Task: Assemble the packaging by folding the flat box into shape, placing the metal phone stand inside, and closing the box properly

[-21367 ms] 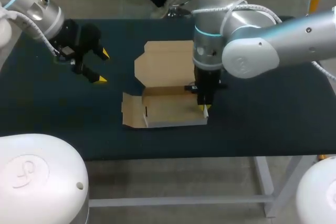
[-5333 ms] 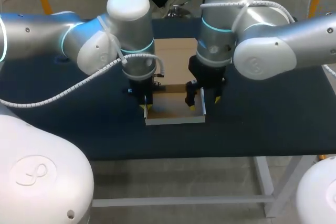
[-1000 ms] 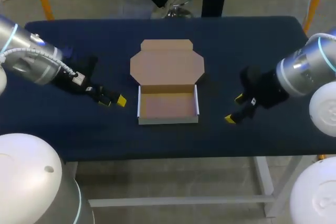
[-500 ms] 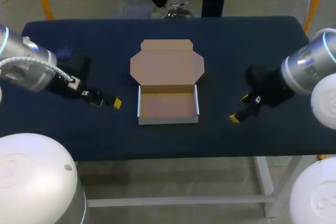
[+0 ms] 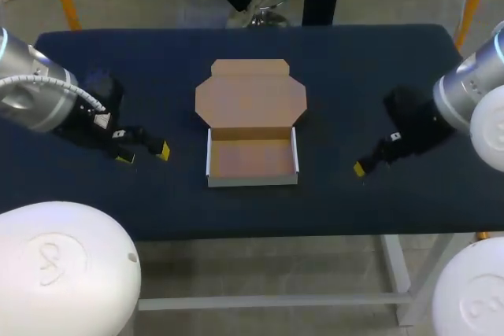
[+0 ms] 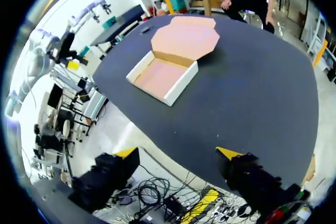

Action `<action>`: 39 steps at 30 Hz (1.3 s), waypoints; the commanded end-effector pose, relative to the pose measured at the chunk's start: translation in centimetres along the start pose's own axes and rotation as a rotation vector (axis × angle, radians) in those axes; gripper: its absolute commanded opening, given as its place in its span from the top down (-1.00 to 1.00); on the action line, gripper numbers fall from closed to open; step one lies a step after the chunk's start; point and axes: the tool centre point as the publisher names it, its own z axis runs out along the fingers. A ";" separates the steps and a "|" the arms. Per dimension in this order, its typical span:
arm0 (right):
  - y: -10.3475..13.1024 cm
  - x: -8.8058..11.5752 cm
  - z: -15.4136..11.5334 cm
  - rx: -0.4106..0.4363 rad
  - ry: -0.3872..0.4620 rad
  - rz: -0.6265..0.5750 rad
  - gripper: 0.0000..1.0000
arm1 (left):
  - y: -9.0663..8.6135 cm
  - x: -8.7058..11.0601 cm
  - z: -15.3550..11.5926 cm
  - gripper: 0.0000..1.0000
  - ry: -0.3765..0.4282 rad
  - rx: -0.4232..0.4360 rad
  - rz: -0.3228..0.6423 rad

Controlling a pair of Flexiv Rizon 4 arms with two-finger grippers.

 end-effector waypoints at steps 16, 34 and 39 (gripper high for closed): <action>-0.3 -2.1 -7.4 0.098 -0.110 0.362 -1.00 | -0.5 0.7 -4.4 -1.00 -0.209 -0.011 -0.184; 0.2 -2.3 -9.4 0.074 -0.204 0.414 -1.00 | -1.1 0.3 -6.5 -1.00 -0.265 0.043 -0.260; 0.2 -2.6 -9.2 0.079 -0.200 0.421 -1.00 | -1.2 0.0 -6.4 -1.00 -0.272 0.041 -0.273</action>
